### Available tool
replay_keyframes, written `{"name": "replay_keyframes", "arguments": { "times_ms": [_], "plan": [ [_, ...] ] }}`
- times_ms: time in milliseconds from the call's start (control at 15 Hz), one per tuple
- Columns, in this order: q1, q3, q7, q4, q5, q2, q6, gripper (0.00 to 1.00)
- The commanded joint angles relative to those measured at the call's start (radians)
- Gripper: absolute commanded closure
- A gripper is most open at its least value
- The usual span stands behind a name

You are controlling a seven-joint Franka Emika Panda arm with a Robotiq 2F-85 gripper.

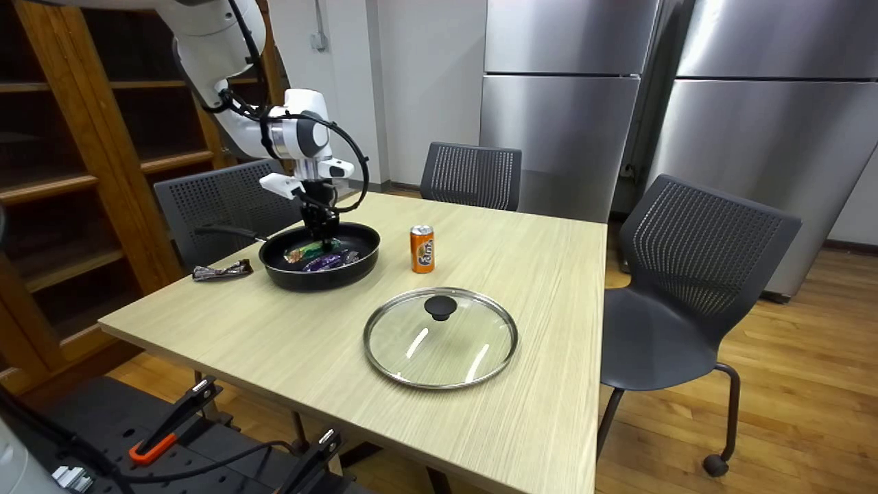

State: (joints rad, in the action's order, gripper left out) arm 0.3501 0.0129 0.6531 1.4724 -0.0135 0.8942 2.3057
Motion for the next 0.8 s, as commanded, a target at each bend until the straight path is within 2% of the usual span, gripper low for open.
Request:
{"name": "replay_keyframes", "arguments": {
  "times_ms": [0, 67, 133, 467, 533, 733],
  "plan": [
    [-0.015, -0.013, 0.001, -0.078, -0.025, 0.046, -0.036, 0.85],
    [-0.013, -0.011, 0.005, -0.082, -0.028, 0.050, -0.032, 0.85],
    [-0.013, -0.012, 0.004, -0.084, -0.031, 0.051, -0.030, 0.41],
    [0.004, -0.002, 0.010, -0.042, -0.020, 0.015, -0.006, 0.04],
    [0.009, -0.001, 0.013, -0.025, -0.016, 0.000, 0.003, 0.01],
    [0.028, 0.003, 0.031, 0.014, -0.013, -0.041, 0.005, 0.00]
  ]
}}
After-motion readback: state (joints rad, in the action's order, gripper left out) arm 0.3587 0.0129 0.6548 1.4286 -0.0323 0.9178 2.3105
